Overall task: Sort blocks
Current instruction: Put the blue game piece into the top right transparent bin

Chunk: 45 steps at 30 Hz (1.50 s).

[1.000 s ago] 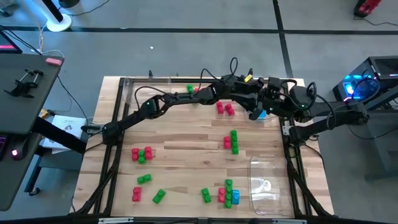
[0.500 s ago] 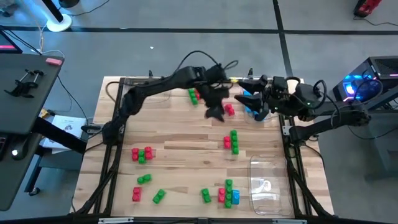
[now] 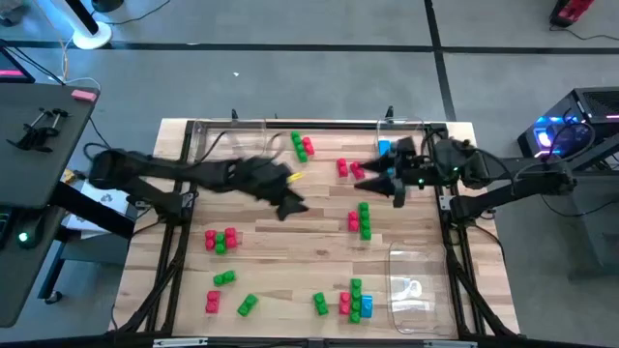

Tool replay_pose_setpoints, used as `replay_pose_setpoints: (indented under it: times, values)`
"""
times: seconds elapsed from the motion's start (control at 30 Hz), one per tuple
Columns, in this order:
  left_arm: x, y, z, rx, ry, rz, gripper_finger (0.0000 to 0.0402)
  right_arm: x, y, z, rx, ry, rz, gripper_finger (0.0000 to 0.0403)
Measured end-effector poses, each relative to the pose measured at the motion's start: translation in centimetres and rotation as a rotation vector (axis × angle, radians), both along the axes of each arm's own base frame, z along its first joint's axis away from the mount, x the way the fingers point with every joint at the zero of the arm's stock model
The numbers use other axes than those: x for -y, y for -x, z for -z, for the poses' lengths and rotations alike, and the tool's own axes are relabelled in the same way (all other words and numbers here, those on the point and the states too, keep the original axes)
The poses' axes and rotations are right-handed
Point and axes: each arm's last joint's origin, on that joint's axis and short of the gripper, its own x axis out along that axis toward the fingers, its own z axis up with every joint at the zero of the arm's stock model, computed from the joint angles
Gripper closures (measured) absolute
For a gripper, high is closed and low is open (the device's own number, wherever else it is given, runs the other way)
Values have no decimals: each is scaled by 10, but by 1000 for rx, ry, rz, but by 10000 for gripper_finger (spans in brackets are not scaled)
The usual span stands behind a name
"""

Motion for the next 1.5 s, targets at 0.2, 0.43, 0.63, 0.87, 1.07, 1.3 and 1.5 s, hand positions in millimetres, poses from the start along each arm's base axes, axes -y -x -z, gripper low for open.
replay_pose_setpoints:
  times: [0.2, 0.43, 0.63, 0.87, 1.07, 1.3, 1.5]
  values:
    - [15, 53, 27, 221, 148, -82, 193, -40, -24, 33, -219, -207, -171, 199]
    - [15, 79, 4, 379, -88, 82, 247, -113, -50, 86, -548, -565, -298, 352]
    - [12, 92, -1, 376, -236, 171, 363, -165, -57, 108, -886, -740, -355, 391]
    - [6, 92, 2, 353, -258, 153, 398, -189, -76, 135, -1230, -647, -326, 402]
    - [5, 92, 1, 356, -270, 124, 400, -204, -95, 155, -1388, -478, -403, 402]
    - [3, 91, 0, 353, -274, 75, 401, -209, -102, 171, -1442, -213, -470, 403]
    - [3, 91, 0, 353, -264, 68, 401, -215, -101, 181, -1438, -123, -547, 403]
